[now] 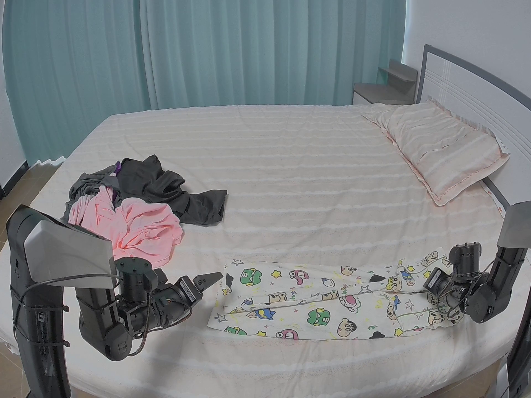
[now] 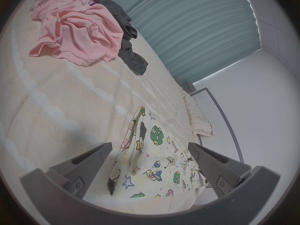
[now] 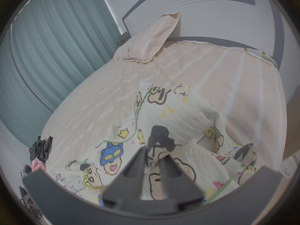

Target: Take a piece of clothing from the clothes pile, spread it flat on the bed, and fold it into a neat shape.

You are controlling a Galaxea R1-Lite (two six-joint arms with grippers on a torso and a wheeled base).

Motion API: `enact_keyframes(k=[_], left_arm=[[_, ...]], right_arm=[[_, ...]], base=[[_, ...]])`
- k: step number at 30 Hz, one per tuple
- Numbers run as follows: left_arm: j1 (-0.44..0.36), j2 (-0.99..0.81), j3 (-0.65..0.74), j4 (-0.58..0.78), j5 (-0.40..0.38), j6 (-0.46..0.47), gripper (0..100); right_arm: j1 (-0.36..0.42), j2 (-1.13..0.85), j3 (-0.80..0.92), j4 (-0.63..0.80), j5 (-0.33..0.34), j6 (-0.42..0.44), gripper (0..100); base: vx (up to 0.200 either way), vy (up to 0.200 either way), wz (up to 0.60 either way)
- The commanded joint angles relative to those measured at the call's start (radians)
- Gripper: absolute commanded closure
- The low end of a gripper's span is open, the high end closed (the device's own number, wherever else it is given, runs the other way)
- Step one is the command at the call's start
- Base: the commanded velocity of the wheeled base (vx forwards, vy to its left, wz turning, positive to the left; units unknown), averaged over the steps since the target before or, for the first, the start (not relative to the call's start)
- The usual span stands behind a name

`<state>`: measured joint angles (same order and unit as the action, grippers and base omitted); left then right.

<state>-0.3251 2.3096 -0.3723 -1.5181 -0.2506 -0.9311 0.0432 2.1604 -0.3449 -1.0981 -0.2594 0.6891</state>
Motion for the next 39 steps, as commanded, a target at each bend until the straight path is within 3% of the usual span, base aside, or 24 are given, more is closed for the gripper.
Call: enact_keyframes(k=[1,9,16,22,31,39], left_arm=[[0.000,-0.004,-0.003,-0.001,0.001,-0.002,0],[-0.032,-0.036,-0.088,0.015,-0.002,-0.003,0],[-0.057,-0.036,-0.267,0.268,-0.010,0.012,0],[-0.052,0.002,-0.293,0.329,-0.012,0.155,0],[-0.049,0.042,-0.370,0.403,-0.010,0.235,0],[-0.046,0.045,-0.405,0.430,-0.010,0.241,0]], right_arm=[[-0.009,0.010,0.000,-0.002,0.002,-0.003,0],[-0.011,-0.102,0.014,0.001,0.003,-0.014,0],[-0.011,-0.154,0.017,0.001,0.005,-0.014,0],[-0.008,-0.149,0.017,0.001,0.005,-0.014,0],[0.003,-0.146,0.021,-0.002,0.008,-0.014,0],[0.009,-0.145,0.021,-0.003,0.009,-0.013,0]], base=[[0.000,0.000,0.00],[0.000,0.000,0.00],[0.000,0.000,0.00],[0.000,0.000,0.00],[0.000,0.000,0.00],[0.000,0.000,0.00]])
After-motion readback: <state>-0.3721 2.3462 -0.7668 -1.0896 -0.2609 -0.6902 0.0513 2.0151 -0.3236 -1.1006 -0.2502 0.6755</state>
